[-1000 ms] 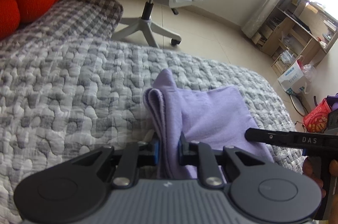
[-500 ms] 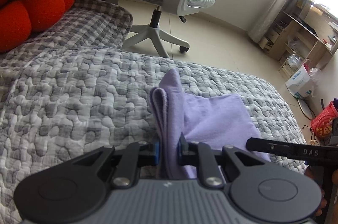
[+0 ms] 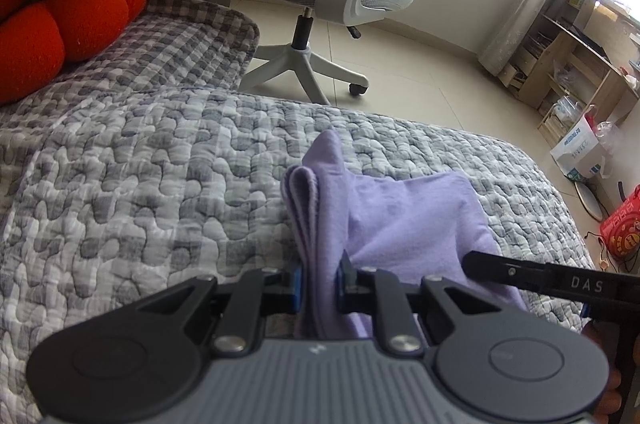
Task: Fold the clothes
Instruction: 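Pinch the folded lavender garment's edge with the right gripper beside the left gripper, then lift the folded lavender garment with both grippers and carry it toward the sofa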
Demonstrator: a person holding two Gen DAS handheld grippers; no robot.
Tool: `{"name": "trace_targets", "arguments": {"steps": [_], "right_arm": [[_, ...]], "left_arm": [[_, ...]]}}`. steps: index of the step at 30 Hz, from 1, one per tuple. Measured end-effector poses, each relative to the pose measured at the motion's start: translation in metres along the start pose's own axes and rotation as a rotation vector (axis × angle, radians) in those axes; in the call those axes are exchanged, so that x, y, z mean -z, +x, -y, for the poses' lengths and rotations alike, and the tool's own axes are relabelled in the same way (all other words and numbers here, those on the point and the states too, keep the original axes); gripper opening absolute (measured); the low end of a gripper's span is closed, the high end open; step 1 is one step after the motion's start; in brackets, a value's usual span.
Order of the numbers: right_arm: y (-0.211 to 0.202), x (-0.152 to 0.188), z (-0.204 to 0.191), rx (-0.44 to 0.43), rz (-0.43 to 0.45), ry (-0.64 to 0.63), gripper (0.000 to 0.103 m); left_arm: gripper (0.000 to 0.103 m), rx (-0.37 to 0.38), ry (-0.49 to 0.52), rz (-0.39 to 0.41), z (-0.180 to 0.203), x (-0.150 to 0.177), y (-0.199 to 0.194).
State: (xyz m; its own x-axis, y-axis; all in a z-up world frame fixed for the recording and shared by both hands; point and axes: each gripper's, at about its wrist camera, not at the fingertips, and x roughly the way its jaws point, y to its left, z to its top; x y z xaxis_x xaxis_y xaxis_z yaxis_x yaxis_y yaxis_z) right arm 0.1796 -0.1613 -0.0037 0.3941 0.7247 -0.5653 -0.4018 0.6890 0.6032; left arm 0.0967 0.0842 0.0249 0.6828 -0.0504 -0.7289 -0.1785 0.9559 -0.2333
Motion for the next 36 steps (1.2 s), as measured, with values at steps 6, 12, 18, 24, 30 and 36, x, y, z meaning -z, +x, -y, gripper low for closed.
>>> {"name": "trace_targets", "arguments": {"steps": [6, 12, 18, 24, 30, 36], "right_arm": [[-0.004, 0.001, -0.006, 0.048, 0.017, -0.002, 0.016], [-0.005, 0.004, -0.025, 0.117, 0.059, -0.070, 0.014], [-0.006, 0.007, -0.041, 0.175, 0.099, -0.148, 0.014], [-0.008, 0.012, -0.055, 0.228, 0.131, -0.228, 0.014], [-0.004, 0.016, -0.067, 0.268, 0.131, -0.284, 0.014], [-0.006, 0.015, -0.074, 0.272, 0.150, -0.289, 0.014]], "left_arm": [[0.016, 0.023, -0.014, 0.014, -0.003, -0.002, -0.005], [0.015, 0.053, -0.031, 0.060, -0.006, -0.005, -0.016], [0.015, 0.049, -0.021, 0.080, -0.003, -0.006, -0.019], [0.016, 0.017, 0.000, 0.082, 0.002, -0.007, -0.023], [0.016, -0.030, 0.039, 0.102, 0.006, -0.007, -0.027], [0.016, -0.042, 0.052, 0.121, 0.005, -0.008, -0.032]]}}
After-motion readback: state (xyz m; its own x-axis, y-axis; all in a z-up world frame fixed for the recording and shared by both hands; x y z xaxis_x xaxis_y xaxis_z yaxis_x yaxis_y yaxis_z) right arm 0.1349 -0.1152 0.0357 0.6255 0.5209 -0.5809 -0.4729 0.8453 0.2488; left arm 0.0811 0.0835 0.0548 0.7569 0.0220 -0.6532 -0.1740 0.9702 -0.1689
